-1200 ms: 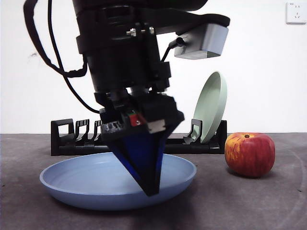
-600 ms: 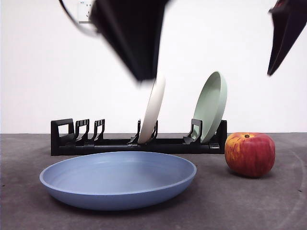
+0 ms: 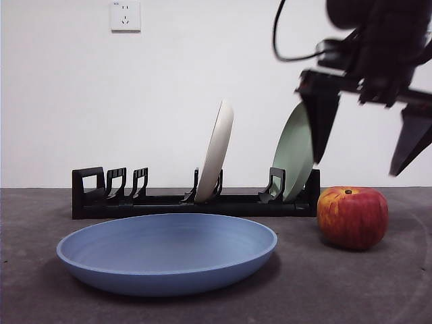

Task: Take the blue plate from the plate rack,put the plate on the table,take the apple from the table,put the apple in the plate

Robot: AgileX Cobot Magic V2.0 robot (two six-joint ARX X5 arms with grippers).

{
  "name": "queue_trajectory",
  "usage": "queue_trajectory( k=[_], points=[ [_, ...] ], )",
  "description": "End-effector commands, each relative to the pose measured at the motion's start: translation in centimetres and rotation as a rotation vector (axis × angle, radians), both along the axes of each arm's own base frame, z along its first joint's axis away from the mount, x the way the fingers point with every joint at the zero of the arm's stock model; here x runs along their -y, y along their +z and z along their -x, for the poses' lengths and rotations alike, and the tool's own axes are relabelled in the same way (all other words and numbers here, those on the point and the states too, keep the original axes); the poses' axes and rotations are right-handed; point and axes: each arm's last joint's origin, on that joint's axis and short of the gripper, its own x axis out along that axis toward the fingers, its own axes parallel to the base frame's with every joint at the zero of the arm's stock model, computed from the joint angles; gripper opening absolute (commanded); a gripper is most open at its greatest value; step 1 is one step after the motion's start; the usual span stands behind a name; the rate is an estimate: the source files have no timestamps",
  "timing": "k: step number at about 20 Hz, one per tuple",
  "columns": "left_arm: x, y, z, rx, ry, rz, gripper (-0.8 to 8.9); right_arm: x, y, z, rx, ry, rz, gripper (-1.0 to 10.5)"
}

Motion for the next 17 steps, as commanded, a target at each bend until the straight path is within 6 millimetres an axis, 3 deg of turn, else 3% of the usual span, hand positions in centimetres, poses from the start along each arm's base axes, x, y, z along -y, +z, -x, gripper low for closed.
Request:
queue_trajectory(
  k=[1,5,10,15,17],
  points=[
    [-1.4,0.5,0.7,-0.012,0.046,0.039,-0.08,-0.8,-1.5,-1.0,-0.033,0.015,0.018,6.7],
    [-4.3,1.0,1.9,0.025,0.167,0.04,-0.08,-1.3,-4.1,-2.0,-0.096,0.015,0.04,6.6],
    [-6.3,1.6,2.7,0.065,0.213,0.093,-0.08,-1.5,-5.9,-2.6,-0.147,0.008,0.05,6.4],
    [-6.8,1.7,3.0,0.072,0.213,0.11,-0.08,-1.5,-6.0,-2.4,-0.17,-0.019,0.057,-0.1],
    [-6.8,1.7,3.0,0.072,0.213,0.109,-0.08,-1.4,-6.0,-2.3,-0.18,-0.021,0.062,-0.1]
  ],
)
